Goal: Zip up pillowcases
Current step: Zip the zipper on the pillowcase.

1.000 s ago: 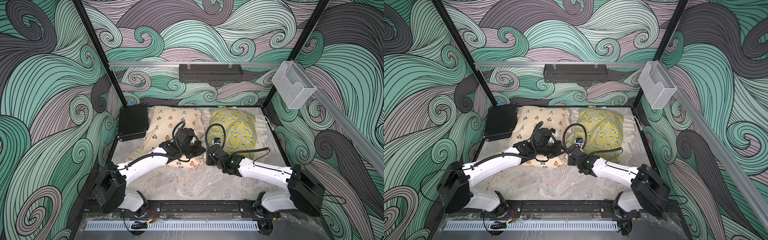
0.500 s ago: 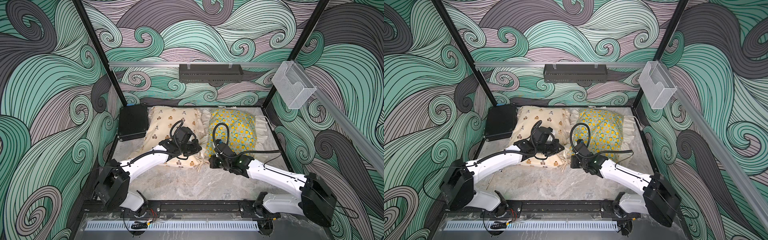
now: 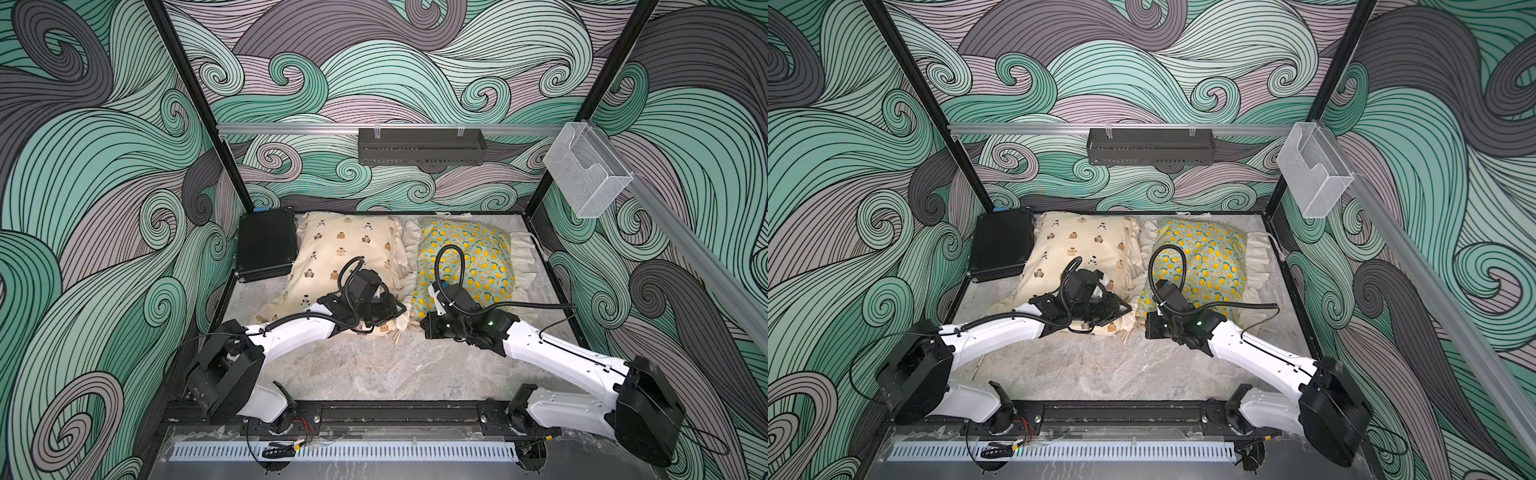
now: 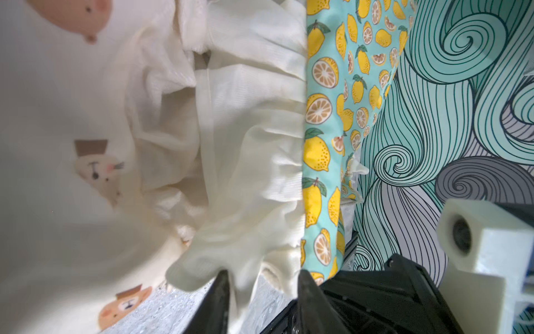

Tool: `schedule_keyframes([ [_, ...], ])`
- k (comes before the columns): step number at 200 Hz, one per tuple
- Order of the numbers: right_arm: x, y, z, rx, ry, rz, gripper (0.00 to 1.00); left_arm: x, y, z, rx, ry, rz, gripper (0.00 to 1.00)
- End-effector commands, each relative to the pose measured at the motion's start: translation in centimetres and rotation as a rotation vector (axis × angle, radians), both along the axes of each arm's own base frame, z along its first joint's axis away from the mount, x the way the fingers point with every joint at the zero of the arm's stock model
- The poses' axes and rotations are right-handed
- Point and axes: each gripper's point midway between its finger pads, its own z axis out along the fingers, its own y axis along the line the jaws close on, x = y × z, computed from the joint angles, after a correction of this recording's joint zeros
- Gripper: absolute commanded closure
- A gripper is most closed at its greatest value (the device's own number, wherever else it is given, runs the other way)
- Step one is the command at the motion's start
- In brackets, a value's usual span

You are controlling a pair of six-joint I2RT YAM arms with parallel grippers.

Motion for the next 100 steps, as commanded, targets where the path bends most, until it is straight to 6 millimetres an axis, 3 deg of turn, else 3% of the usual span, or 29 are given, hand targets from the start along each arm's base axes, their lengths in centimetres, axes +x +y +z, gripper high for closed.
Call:
schedule_keyframes([
  [1,-0.6,-0.5,0.0,0.001,0.013,0.016,0.97,0.0,-1.0,2.7,-0.099,-0.012,0.017,0.52],
  [50,-0.6,-0.4,0.6,0.017,0.007,0.018,0.97,-0.2,-1.9,2.3,-0.156,0.026,0.043,0.32],
  [77,-0.6,-0.2,1.0,0.034,0.010,0.023,0.97,0.2,-2.4,2.7,-0.184,0.019,0.062,0.30],
  [81,-0.7,-0.1,1.1,0.037,0.010,0.025,0.97,0.4,-2.5,1.6,-0.167,0.036,0.071,0.31],
  [100,-0.8,0.1,1.3,0.048,0.014,0.029,0.97,0.8,-3.1,1.3,-0.180,0.043,0.077,0.32],
])
